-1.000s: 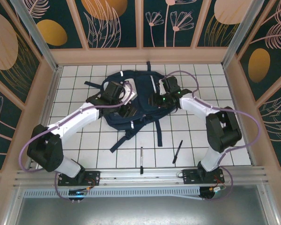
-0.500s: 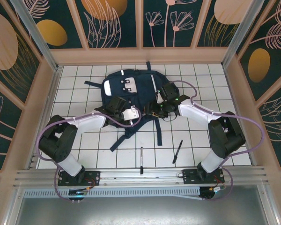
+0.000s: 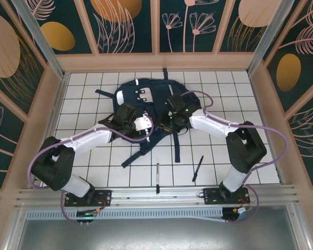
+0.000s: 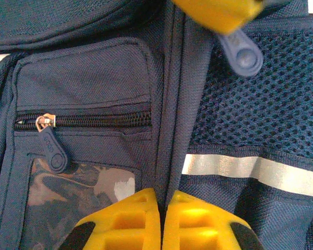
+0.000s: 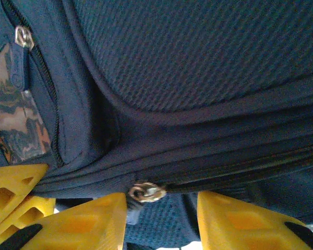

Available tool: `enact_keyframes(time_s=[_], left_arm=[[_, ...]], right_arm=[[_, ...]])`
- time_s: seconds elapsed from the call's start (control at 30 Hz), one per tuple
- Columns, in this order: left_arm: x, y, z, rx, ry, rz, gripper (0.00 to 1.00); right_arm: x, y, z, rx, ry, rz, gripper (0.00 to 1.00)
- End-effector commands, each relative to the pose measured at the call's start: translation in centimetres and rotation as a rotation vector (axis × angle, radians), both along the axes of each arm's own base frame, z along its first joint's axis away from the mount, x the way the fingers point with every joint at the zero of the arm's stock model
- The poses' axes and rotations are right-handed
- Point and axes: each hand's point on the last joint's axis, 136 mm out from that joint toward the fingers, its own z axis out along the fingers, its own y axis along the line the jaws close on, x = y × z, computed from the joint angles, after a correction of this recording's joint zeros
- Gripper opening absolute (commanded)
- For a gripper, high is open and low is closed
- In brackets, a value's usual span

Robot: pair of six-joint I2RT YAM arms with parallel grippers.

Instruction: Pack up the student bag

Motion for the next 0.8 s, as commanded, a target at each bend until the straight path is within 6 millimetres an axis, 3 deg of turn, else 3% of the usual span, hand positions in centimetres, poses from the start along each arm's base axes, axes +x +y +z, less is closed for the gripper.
enact_keyframes(time_s=[0.0,0.2,0.47,0.53,0.67,0.77], left_arm=[[-0.2,-2.0,2.6,-0.119,-0.015,-0.052,0.00],[-0.2,-2.6,3.0,-0.153,-0.005,-0.061,0.00],[0.2,-1.9,3.7,-0.190,-0.006,-0.041,0.00],[0.2,-1.9,4.0,-0.206,-0.012,-0.041,0.00],[0.1,-1.5,3.9,-0.221,-0.011,-0.036,0.00],[0.2,-0.9,3.4,-0.201,-0.019,-0.032,0.00]], right_arm=[[0.0,1.7,-0.5,0.048,0.032,-0.104,0.39],[0.7,2.4,-0.6,0.060,-0.001,-0.188,0.33],[1.6,-2.8,-2.0,-0.202,-0.136,-0.266,0.35],[1.6,-2.7,-2.1,-0.169,-0.136,-0.258,0.29],[2.1,-1.0,-0.5,-0.066,-0.163,-0.200,0.08],[2.6,-0.5,1.0,-0.040,-0.201,-0.156,0.03]])
